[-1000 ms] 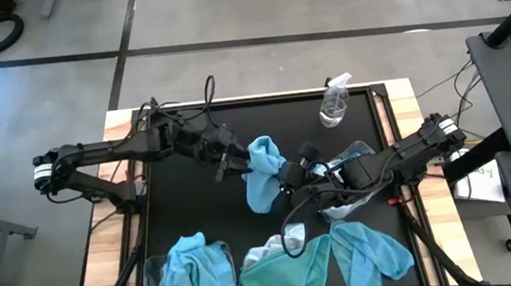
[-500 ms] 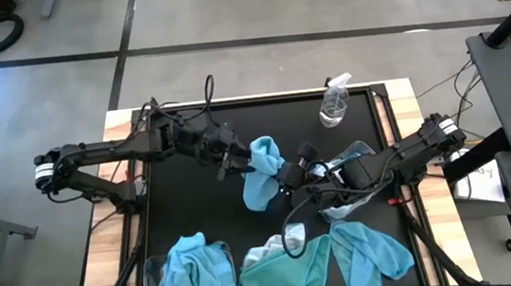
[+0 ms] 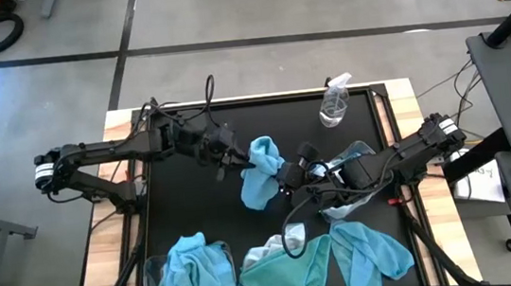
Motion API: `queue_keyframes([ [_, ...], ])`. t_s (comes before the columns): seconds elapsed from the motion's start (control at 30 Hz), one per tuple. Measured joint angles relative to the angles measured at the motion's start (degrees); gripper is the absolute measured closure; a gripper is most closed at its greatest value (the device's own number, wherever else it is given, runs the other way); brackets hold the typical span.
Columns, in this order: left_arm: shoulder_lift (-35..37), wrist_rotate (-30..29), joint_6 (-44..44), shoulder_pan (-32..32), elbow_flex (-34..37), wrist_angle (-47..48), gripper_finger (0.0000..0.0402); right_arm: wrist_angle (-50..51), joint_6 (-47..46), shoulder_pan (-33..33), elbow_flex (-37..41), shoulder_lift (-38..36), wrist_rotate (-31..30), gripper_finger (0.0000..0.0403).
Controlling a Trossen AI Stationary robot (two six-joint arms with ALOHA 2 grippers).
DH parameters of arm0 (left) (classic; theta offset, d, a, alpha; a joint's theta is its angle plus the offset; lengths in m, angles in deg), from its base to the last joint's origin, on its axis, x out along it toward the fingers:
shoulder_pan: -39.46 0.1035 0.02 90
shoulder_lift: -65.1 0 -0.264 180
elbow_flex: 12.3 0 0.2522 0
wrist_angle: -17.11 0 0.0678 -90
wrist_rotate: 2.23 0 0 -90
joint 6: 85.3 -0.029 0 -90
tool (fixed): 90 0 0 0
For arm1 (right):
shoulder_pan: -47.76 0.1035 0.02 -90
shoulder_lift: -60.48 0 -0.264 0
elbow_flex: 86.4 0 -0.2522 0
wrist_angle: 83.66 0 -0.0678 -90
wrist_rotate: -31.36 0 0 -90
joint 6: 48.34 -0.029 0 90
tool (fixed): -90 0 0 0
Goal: Sort microfiber towel by color & place in baskets
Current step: Put the blue towel into the bottom transparent bin
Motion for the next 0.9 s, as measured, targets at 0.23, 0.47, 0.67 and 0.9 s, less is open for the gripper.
queue_keyframes([
  [0.23,0.00,0.56,0.03,0.00,0.00,0.01,0.0398,0.01,0.27,0.00,0.00,0.00,-0.17,0.0392],
  [0.47,0.02,0.58,0.03,0.00,0.00,0.02,0.0400,0.29,1.11,0.00,0.00,0.00,-0.17,0.0370],
  [0.67,0.02,0.58,0.54,0.00,0.00,0.04,0.0401,0.61,1.03,-0.02,0.00,0.00,-0.17,0.0311],
  [0.9,0.04,0.61,1.80,0.00,0.00,0.07,0.0401,0.67,0.99,-0.02,0.00,0.00,-0.20,0.0251],
])
